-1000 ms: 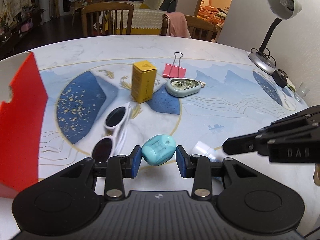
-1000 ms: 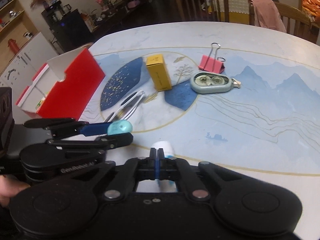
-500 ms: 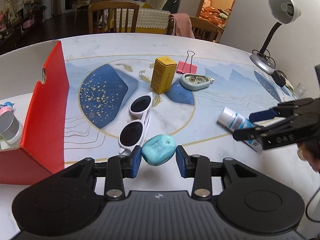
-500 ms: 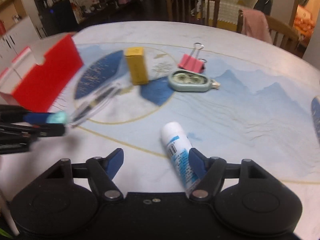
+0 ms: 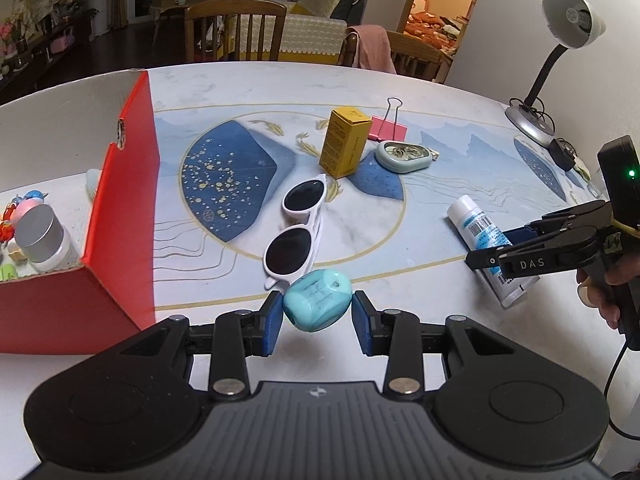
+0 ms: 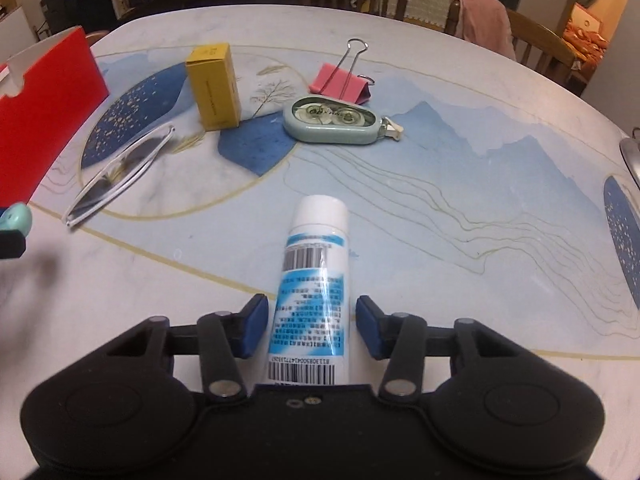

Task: Organize rigid objects

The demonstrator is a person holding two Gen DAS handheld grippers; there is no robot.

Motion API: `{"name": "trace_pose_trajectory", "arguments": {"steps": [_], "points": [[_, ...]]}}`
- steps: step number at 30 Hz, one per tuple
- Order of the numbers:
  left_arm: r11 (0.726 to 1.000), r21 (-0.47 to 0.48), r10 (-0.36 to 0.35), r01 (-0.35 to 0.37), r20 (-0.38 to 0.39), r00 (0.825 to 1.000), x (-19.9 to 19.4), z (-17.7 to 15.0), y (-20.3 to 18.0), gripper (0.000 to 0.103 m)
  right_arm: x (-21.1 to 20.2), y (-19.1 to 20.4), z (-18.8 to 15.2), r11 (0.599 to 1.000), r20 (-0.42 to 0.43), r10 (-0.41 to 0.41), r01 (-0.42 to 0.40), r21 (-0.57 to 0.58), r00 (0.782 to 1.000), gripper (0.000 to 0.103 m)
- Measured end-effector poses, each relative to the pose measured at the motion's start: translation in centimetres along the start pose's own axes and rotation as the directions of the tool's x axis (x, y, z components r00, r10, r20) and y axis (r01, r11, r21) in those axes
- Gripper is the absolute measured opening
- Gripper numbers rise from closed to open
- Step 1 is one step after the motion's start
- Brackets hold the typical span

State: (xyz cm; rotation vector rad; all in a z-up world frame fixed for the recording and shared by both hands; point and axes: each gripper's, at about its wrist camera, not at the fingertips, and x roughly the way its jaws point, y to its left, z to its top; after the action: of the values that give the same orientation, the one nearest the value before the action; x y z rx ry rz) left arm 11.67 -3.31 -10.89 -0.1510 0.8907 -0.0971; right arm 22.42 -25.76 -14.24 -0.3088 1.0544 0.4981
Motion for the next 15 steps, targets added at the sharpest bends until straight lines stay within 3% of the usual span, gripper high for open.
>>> {"name": "trace_pose_trajectory", "arguments": {"steps": [4, 8, 15], "points": [[1.0, -0.002, 0.001, -0.001, 0.004, 1.0, -0.3, 0.0, 0.2, 0.036, 0.2, 0.2, 0.4, 1.0, 0.01, -0.015, 0.015, 0.025, 1.0, 0.048], [1.0, -0.002, 0.002, -0.002, 0.007, 1.0, -0.7, -0.1, 0.5, 0.036, 0.3, 0.7, 0.7, 0.999, 0.015, -0.022, 0.022, 0.034, 1.0, 0.041], [1.0, -0.006, 0.0, 0.0, 0.022, 1.0, -1.8, 0.1, 1.6, 0.036, -0.7, 2.2, 1.2, 0.999, 0.012, -0.006, 0.006, 0.05, 1.0, 0.037]]}}
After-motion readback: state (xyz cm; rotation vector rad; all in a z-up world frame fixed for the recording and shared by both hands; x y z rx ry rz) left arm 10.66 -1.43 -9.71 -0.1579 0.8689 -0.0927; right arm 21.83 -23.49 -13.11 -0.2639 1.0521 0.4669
